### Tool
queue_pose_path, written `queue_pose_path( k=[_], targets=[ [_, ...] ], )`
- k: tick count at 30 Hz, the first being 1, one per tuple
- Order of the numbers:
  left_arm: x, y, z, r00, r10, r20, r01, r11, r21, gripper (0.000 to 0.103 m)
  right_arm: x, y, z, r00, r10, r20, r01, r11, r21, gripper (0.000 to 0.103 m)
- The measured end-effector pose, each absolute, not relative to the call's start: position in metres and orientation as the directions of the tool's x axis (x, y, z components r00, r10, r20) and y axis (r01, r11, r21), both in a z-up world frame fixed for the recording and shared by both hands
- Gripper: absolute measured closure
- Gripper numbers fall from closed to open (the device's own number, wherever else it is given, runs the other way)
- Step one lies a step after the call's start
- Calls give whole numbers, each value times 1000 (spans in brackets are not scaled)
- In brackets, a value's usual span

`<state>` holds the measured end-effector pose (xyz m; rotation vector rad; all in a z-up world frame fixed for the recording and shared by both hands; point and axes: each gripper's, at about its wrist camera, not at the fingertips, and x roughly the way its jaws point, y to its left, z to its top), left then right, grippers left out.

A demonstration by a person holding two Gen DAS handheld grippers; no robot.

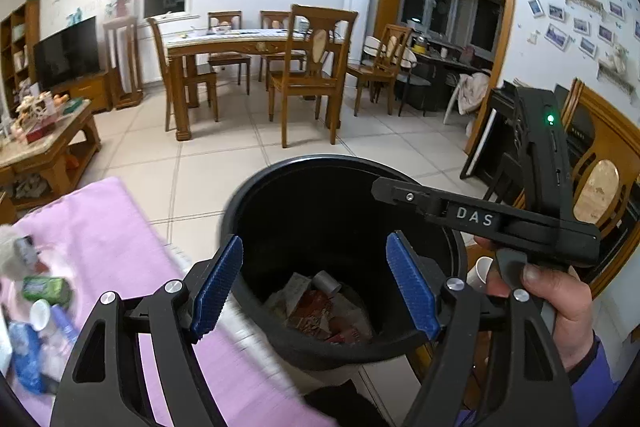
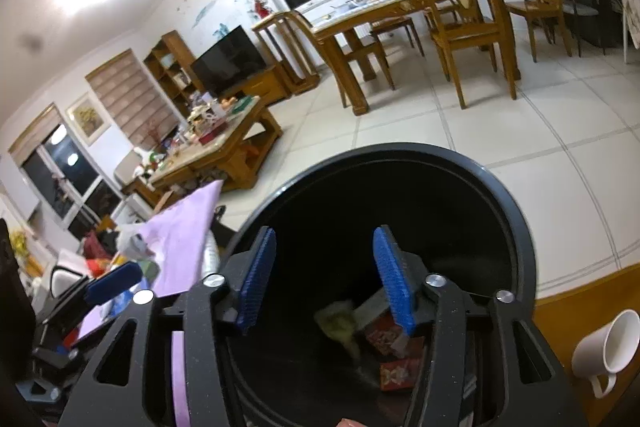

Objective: Collect trash
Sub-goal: 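Carry the bag and cup over the bin and open both tools, then grasp the yellow snack bag with the left tool while the right tool grasps the fluffy toy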

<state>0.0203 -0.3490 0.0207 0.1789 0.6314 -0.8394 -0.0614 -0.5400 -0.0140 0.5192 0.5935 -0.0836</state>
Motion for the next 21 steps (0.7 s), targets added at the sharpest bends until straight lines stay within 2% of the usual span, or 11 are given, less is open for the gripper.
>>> queue_pose_path(
  k=[7,10,12,13,15,18,21],
  targets=[
    [49,-254,34,593,-576,-563,617,774,-142,29,-30,-474,3,817,136,-560,128,905,406,46],
    [70,-189,37,653,-519,-552,516,838,-176,29,-11,-433,11,806,172,-566,73,921,384,40],
    [83,-154,38,681,-480,-553,456,869,-193,29,7,-398,16,795,204,-571,28,929,369,40],
    [93,-130,37,697,-448,-560,408,890,-203,28,13,-388,18,791,212,-574,16,931,365,40],
    [106,-97,34,714,-394,-579,341,918,-204,21,32,-357,21,777,244,-580,-27,934,356,35],
    [134,-52,23,717,-321,-619,255,947,-195,21,61,-313,26,755,293,-587,-86,931,354,27],
    [163,-20,7,695,-279,-662,199,960,-195,21,95,-271,29,727,327,-603,-142,932,334,23]
  ],
)
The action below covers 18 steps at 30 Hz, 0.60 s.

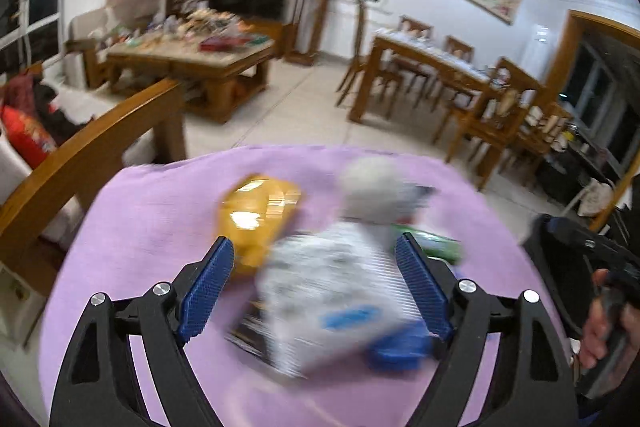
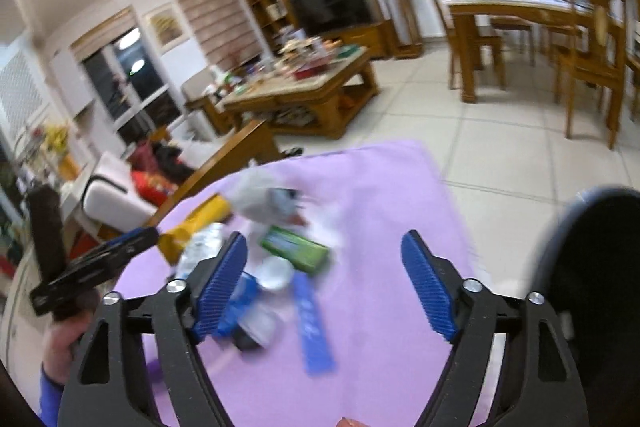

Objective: Collect trash
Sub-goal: 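Grasp the yellow snack bag with the left tool while the right tool grasps the fluffy toy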

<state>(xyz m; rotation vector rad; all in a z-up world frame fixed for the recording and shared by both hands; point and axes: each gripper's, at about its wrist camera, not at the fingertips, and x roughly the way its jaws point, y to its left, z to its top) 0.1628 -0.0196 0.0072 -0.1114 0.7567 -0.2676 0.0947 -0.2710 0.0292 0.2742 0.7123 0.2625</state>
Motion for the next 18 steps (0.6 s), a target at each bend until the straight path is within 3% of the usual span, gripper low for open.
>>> queue_pose_path(
  k=[7,14,15,17,18],
  targets=[
    [228,-4,-27,593,-244,-767,216,966,-141,21,190,-184,12,646,316,-694,-200,948,246,18],
    [230,-1,-49,558,-255,-789,240,960,-141,22,245,-143,-12,598,280,-751,-213,959,188,16],
    [228,-3,-49,566,-255,-784,248,960,-132,24,250,-136,-15,607,257,-752,-211,964,159,16],
    [226,-4,-49,575,-227,-786,249,964,-97,44,256,-127,-19,615,228,-755,-211,970,121,16],
    [226,-4,-49,583,-207,-786,244,967,-73,48,258,-125,-21,619,223,-753,-211,971,113,16]
  ],
)
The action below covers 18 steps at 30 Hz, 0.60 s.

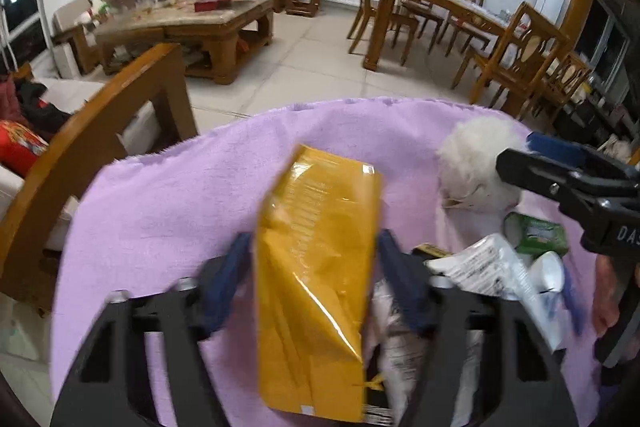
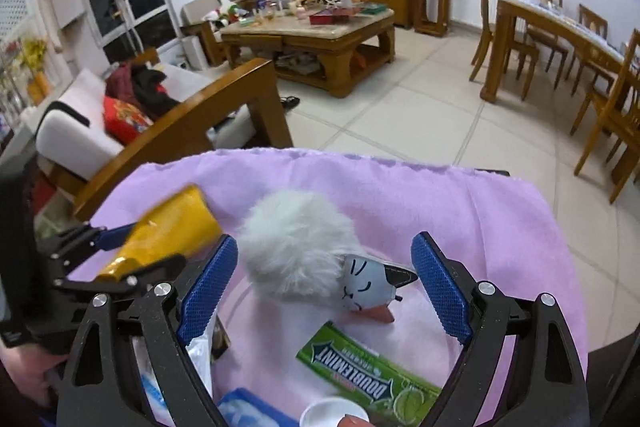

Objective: Collect trash
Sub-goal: 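Grasp the yellow snack bag with the left tool while the right tool grasps the fluffy toy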

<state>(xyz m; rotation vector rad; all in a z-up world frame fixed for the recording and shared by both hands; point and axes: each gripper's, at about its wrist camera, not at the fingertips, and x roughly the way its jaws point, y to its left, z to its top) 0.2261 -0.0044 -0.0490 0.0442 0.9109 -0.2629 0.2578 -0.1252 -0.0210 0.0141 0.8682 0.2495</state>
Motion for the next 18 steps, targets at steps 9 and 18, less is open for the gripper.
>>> queue_pose_path(
  k=[9,18],
  targets=[
    [220,9,-44,611,-245,-752,230,965,-128,60,262,-125,-48,603,179,-777,-192,978,77,41],
    [194,12,-8,689,-281,-668,236,958,-160,61,228,-144,-24,628,274,-728,-217,961,174,81]
  ],
)
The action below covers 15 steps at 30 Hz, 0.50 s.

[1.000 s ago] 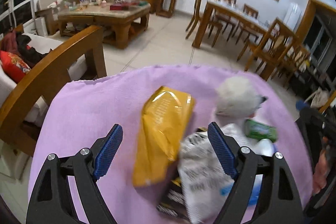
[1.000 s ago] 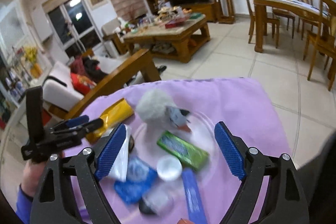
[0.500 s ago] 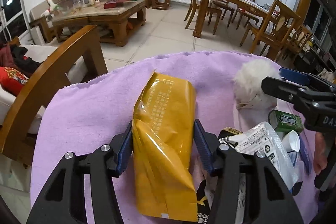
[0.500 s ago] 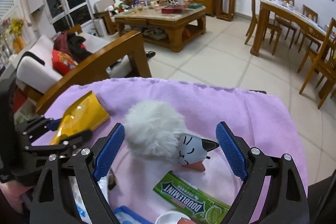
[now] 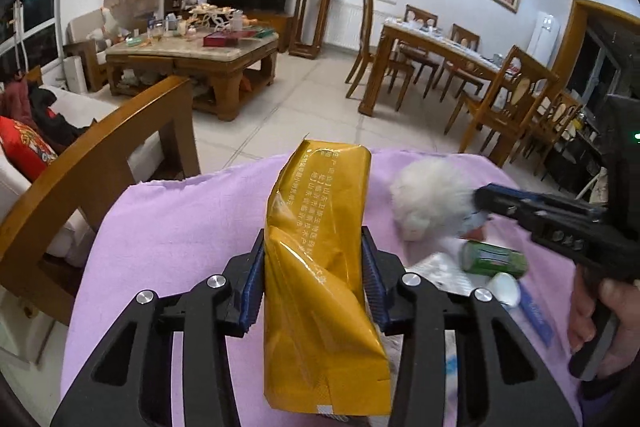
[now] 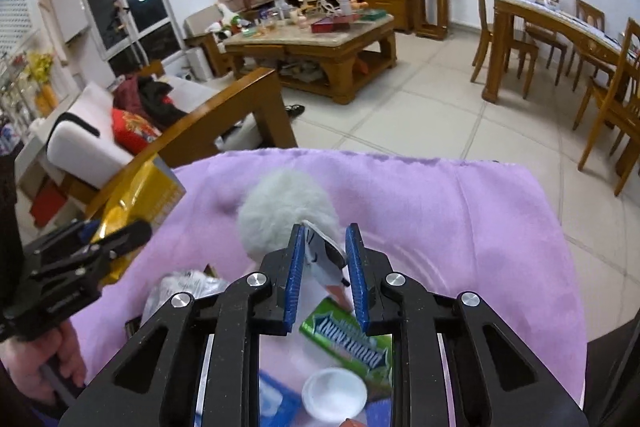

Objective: Collect trash
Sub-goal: 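Grasp the yellow snack bag with the left tool while the right tool grasps the fluffy toy, then carry the yellow bag and fluffy toy over the bin and release both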

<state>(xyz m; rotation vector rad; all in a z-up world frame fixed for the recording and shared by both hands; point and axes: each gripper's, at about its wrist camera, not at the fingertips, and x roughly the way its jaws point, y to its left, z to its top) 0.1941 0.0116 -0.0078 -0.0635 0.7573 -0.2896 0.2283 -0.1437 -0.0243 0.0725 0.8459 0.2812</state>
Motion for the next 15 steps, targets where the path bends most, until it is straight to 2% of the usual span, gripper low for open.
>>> queue_pose_path(
  k=[1,2,3,4,10,12,15],
  targets=[
    [190,9,-5,689,-290,-664,242,956,-166,61,226,-146,-23,626,281,-728,-219,959,181,79],
    [184,9,-1,692,-298,-658,248,954,-172,61,225,-147,-22,623,289,-727,-217,957,194,62],
    [176,9,2,697,-302,-651,252,952,-173,61,227,-150,-19,627,292,-722,-215,956,200,34],
    [169,10,7,705,-303,-641,253,952,-172,61,227,-150,-17,637,290,-714,-213,957,199,25],
    [130,18,26,741,-306,-597,247,952,-182,61,263,-123,-37,594,209,-777,-207,973,104,23],
    [121,22,29,748,-306,-589,246,952,-182,61,271,-111,-51,573,188,-798,-211,974,78,36],
    [116,27,30,756,-299,-582,238,954,-181,61,269,-104,-56,575,166,-801,-216,975,47,43]
  ],
)
